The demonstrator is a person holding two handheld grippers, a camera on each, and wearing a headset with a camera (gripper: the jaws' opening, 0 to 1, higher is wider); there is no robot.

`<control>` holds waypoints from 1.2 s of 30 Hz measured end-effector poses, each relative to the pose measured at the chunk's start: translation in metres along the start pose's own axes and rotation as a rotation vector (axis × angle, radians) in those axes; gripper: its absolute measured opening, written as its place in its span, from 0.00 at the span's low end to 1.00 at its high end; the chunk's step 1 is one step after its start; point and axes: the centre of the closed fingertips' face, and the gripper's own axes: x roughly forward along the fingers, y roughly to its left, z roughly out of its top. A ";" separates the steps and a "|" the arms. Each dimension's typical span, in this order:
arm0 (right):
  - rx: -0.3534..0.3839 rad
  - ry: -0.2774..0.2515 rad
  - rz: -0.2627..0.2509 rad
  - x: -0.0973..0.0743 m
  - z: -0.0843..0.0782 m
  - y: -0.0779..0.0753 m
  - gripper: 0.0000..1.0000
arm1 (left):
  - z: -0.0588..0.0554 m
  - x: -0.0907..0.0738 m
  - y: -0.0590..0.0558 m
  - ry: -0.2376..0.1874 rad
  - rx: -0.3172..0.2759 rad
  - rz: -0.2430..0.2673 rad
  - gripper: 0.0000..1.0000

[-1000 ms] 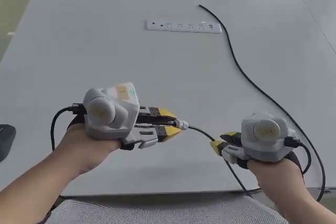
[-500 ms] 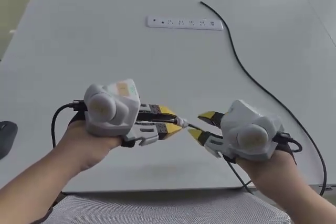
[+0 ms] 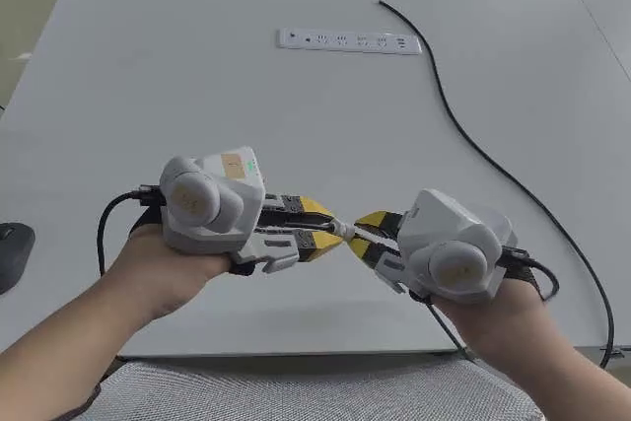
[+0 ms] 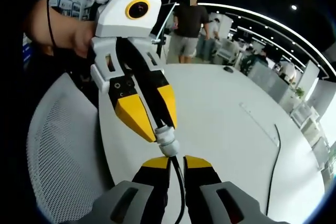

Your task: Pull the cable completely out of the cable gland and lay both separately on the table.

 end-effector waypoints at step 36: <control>0.139 0.103 -0.012 0.000 -0.043 -0.009 0.00 | 0.004 -0.001 -0.001 -0.010 -0.011 0.013 0.16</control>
